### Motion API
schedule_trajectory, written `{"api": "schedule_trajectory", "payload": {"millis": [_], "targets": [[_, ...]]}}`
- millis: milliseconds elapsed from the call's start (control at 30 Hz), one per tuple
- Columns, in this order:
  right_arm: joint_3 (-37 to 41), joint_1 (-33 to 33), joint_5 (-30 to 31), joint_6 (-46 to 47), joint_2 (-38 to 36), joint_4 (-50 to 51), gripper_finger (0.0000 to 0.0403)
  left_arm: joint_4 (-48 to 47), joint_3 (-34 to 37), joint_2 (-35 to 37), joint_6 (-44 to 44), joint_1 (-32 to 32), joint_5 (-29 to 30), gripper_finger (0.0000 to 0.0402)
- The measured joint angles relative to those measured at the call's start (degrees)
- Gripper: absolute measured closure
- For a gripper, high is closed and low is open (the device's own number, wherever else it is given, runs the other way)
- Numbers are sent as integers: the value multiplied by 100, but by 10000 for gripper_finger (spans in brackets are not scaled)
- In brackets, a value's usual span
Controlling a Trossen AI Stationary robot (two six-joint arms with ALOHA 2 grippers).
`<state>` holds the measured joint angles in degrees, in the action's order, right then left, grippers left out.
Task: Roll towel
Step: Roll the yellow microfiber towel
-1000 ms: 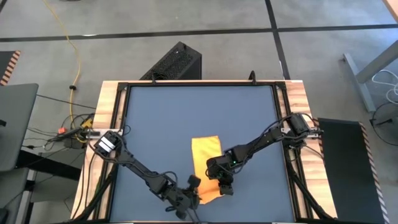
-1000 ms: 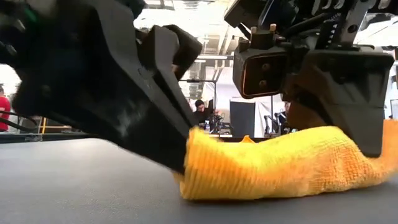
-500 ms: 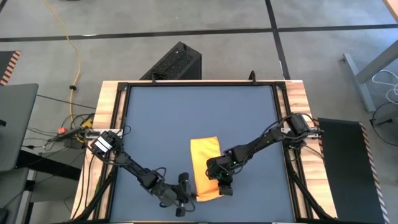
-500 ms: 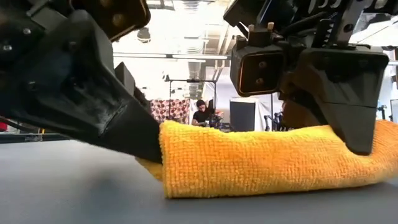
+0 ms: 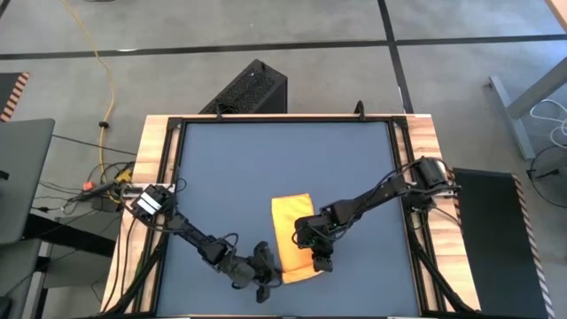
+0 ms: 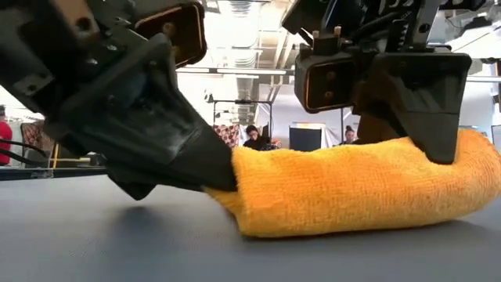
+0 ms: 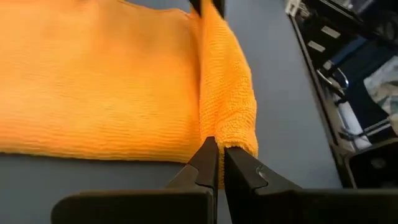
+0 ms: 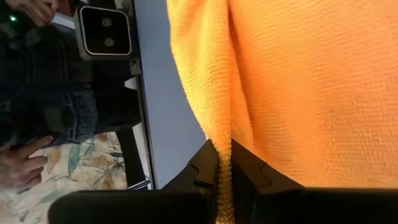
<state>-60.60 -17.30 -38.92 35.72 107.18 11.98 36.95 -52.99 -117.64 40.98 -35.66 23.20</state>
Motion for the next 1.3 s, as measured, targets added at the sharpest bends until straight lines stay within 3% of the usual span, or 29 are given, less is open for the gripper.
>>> {"api": "schedule_trajectory", "payload": {"millis": [167, 367, 500, 633, 800, 933, 1100, 1300], "targets": [[0, -56, -135, -24, -13, 80, 349, 13, 0, 0, 17, 43, -18, 401], [15, -26, -217, -63, -13, 191, 307, -53, 7, -2, -15, 35, -46, 401], [13, 89, -414, -527, -15, 528, 278, -46, 7, -2, -13, 35, -45, 401], [13, 72, -216, -955, -224, 1136, 267, -40, 7, -2, 24, 42, -107, 401], [13, -195, 901, -1311, -892, 1797, 269, -23, 7, -2, 143, 42, -146, 401], [7, -733, 2446, -1622, -1522, 1739, 273, 11, 7, -4, 186, 47, -150, 401], [7, -1787, 4599, -3301, -1771, 1524, 274, 55, 7, -4, 234, 53, -187, 401], [4, -2566, 5625, -5754, -1290, 1614, 274, 131, 7, -4, 330, 55, -297, 401]]}}
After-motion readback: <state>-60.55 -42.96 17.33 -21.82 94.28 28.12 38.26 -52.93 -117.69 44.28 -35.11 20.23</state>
